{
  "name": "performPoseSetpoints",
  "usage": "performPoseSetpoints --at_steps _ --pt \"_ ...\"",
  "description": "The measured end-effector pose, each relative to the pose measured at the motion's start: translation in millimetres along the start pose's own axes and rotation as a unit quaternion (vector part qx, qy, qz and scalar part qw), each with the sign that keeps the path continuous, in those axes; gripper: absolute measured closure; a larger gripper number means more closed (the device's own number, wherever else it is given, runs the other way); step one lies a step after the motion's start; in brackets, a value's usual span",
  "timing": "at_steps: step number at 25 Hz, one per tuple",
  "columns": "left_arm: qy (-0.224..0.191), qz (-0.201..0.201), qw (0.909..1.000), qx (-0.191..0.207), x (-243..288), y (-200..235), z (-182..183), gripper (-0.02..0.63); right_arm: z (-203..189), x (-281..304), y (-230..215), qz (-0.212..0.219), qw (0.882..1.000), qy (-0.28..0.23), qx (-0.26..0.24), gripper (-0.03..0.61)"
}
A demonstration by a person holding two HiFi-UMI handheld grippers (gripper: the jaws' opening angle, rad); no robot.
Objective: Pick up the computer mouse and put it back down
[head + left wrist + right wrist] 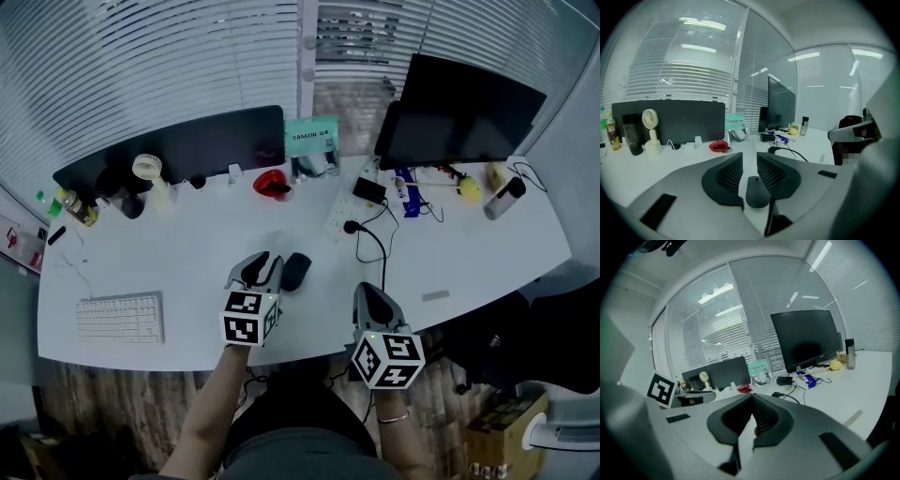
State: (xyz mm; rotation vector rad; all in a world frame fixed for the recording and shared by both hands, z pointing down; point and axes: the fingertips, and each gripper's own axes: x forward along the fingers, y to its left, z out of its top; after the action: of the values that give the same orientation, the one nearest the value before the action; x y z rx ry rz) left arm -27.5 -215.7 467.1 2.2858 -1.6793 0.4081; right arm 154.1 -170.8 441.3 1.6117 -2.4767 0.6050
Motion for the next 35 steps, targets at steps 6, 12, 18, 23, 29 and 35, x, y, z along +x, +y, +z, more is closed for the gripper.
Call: performPoseSetpoints --at_steps 6,12,18,23,29,35 --pt "-0.021 0.015 0.9997 -0.003 -26.1 12.8 8.6 0.553 4.1 -4.1 11.9 0.006 1.000 -0.009 -0.011 0.577" --pt "-0.036 0.028 0.9989 -0.012 -51.1 24.9 11.1 0.578 7.5 -7.4 26.8 0.012 1.000 -0.017 -0.024 0.577" --pt "-0.045 0.032 0.9983 -0.020 -71.7 34.8 8.7 0.580 8.2 -9.9 42.2 0.017 0.999 -0.025 -0.037 0.578" --pt "-0.051 0.033 0.9978 -0.025 -86.0 40.4 5.8 0.580 6.9 -13.2 52.4 0.016 0.998 -0.033 -0.047 0.578" --pt "-0.053 0.033 0.9977 -0.028 -98.8 44.5 1.3 0.580 5.6 -16.1 61.4 0.017 0.998 -0.038 -0.050 0.578" --pt "-0.055 0.032 0.9976 -0.026 -113.0 50.8 -3.8 0.580 1.9 -21.2 74.2 0.014 0.997 -0.043 -0.059 0.578"
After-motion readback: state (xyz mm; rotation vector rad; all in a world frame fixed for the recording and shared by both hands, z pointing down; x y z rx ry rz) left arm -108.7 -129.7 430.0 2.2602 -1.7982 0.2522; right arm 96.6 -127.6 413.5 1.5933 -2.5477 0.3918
